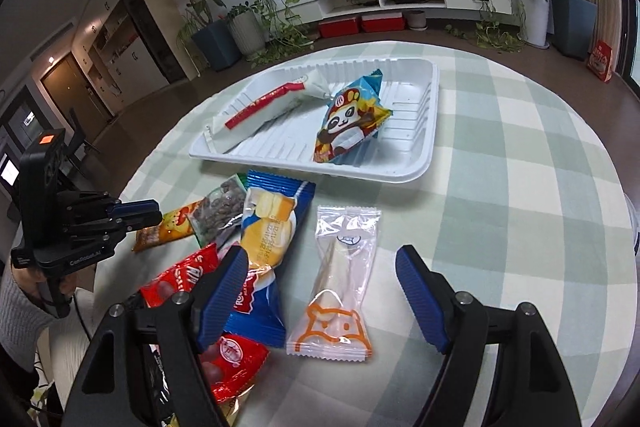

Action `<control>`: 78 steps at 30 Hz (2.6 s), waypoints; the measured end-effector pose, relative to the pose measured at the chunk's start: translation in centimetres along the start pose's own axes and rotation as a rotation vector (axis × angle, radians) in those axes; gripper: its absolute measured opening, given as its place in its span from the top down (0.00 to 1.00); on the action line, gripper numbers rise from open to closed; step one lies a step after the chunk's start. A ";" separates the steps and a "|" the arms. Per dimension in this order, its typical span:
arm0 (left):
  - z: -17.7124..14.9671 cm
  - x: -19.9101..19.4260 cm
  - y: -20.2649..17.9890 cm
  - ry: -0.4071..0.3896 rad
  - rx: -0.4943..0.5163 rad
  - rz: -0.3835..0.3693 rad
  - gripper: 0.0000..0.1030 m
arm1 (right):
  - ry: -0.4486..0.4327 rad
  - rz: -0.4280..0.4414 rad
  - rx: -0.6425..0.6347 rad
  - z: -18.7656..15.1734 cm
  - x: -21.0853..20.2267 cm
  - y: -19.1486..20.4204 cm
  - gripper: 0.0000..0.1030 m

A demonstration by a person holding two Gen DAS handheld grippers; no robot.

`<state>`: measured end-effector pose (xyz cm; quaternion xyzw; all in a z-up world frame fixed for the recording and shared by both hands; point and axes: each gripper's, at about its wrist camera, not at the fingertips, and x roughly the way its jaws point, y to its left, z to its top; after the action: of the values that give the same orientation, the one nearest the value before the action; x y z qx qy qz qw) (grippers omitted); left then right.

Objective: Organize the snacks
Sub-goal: 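Move the left tool to the orange wafer bar while the right tool reaches the clear bread packet, then grasp the orange wafer bar with the left tool while the right tool grasps the clear bread packet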

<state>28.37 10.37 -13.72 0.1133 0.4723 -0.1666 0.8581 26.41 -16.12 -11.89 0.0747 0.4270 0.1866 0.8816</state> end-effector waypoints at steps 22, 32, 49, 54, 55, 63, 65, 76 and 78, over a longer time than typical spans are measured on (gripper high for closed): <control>-0.4 0.9 1.2 0.019 0.093 -0.061 0.12 | 0.013 0.007 0.006 -0.5 0.4 0.1 0.23; -1.0 2.6 0.4 0.076 0.191 0.052 0.11 | 0.021 0.009 0.013 -0.5 0.6 0.0 0.20; -0.7 3.1 1.1 0.051 0.120 -0.103 0.38 | 0.083 -0.103 -0.038 -1.2 2.4 0.2 0.21; -0.6 3.0 0.8 0.025 0.128 -0.122 0.60 | 0.090 -0.139 -0.089 -1.3 2.9 0.7 0.39; -0.6 3.0 0.8 0.022 0.126 -0.122 0.60 | 0.089 -0.147 -0.104 -1.4 3.0 0.9 0.43; -0.4 2.9 1.2 0.018 0.082 -0.126 0.73 | 0.078 -0.130 -0.113 -1.6 2.6 0.7 0.67; -0.5 2.8 1.3 0.019 0.072 -0.129 0.75 | 0.076 -0.112 -0.101 -1.6 2.6 0.6 0.68; -1.0 2.2 1.9 0.048 -0.004 -0.189 0.83 | 0.078 0.049 0.027 -1.4 1.6 -0.5 0.68; -1.3 2.0 2.0 0.055 -0.020 -0.198 0.83 | 0.076 0.070 0.046 -1.5 1.4 -0.6 0.68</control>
<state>29.16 12.31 -16.00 0.0620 0.5060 -0.2427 0.8254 26.18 -16.20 -14.00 0.1025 0.4614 0.2103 0.8558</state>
